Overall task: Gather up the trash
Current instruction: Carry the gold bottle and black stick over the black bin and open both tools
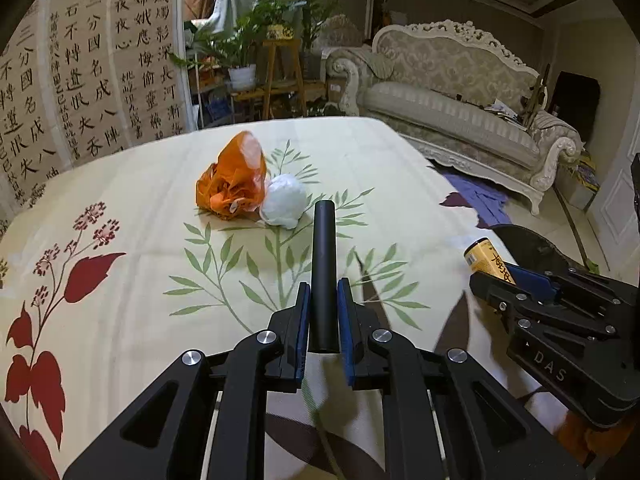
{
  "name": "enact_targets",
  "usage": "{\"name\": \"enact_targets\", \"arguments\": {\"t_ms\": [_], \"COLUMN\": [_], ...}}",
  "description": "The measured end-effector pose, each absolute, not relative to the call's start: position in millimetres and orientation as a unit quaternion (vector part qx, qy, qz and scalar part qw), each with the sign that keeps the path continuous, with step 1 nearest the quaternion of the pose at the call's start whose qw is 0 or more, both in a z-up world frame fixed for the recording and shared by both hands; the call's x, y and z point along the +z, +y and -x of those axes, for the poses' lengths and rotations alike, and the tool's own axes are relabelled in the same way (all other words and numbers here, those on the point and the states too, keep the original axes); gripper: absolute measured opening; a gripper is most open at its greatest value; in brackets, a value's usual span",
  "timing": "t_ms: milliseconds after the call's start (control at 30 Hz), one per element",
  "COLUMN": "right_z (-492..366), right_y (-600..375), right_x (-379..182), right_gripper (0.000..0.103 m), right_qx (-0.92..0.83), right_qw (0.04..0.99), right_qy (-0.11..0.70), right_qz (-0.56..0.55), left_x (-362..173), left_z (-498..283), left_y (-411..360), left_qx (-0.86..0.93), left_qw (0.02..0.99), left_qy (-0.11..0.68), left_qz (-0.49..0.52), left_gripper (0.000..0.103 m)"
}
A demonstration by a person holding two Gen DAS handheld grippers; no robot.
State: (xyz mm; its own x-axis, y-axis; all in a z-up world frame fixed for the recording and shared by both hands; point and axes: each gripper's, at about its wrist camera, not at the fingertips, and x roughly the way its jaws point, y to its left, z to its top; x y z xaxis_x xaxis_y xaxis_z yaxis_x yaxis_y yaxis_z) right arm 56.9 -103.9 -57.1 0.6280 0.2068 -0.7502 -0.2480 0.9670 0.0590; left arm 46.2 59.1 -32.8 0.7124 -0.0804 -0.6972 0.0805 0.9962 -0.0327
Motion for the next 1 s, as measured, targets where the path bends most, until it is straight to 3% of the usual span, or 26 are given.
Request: {"name": "enact_targets", "arguments": {"t_ms": [1000], "right_z": [-43], "right_y": [-265], "right_x": [-48], "right_gripper": [0.023], "right_qx": [-0.056], "right_qw": [0.928], "right_qy": [0.369], "right_qz": [-0.003], "left_x": [-23], "left_z": [-56], "left_y": [-100], "left_qx": [-0.159], "left_qw": [0.929], "left_qy": [0.331], "left_qz": [-0.044], "left_gripper": [0.015]}}
